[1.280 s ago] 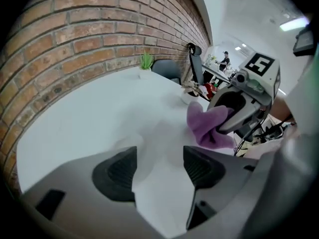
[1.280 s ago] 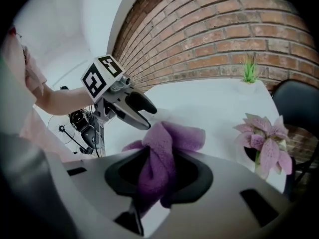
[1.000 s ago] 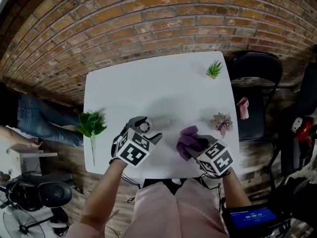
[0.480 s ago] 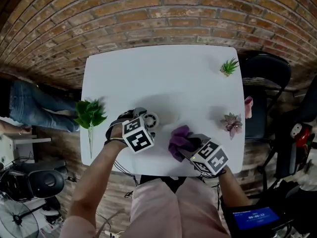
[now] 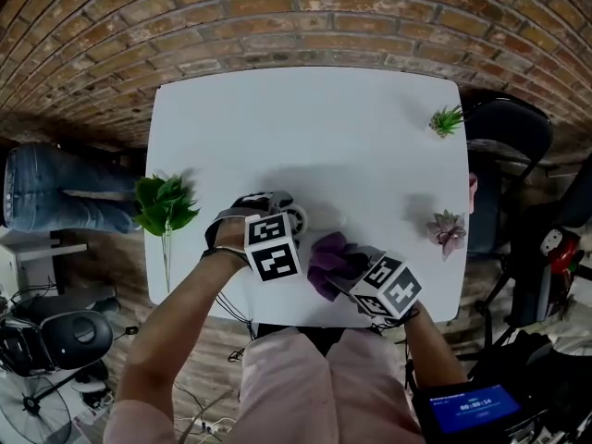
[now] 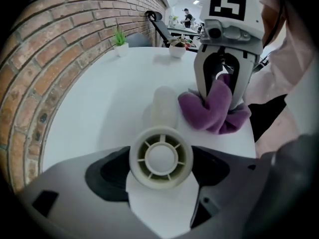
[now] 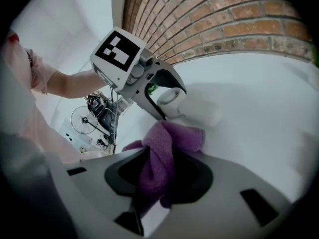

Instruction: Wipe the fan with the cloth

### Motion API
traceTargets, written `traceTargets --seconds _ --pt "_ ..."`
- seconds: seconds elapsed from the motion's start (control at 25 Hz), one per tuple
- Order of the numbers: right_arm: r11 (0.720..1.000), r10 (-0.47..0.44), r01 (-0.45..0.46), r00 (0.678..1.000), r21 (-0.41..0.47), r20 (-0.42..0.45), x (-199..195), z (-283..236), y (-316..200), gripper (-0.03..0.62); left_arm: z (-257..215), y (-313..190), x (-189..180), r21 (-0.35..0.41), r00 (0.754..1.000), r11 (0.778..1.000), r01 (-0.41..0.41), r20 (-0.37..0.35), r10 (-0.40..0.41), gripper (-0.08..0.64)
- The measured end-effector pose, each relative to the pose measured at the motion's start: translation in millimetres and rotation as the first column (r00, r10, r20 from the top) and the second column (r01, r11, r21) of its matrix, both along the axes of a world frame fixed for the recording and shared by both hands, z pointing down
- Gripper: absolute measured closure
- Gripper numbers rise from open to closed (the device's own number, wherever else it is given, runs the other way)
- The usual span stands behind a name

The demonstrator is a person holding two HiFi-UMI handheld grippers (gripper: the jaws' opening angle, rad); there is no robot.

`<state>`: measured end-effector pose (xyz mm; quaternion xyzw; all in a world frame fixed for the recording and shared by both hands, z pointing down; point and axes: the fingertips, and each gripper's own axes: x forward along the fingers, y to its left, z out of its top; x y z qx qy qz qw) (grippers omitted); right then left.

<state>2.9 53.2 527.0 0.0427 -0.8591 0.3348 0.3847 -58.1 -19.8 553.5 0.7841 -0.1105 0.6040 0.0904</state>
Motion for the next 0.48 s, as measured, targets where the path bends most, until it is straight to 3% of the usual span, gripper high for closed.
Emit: traceTargets --seconds 0.2,0.48 --pt "0.990 0.093 -0.090 0.995 -0.113 0.020 -16 6 -6 0.474 0 -1 0 -0.001 1.000 1.000 -0.009 -0.001 0.009 0.186" --pt "0.947 0.248 -0.240 0.969 -0.212 0.011 -33 9 -23 0.475 0 1 1 -0.003 0.999 0.999 -0.038 -0.001 0.038 0.186"
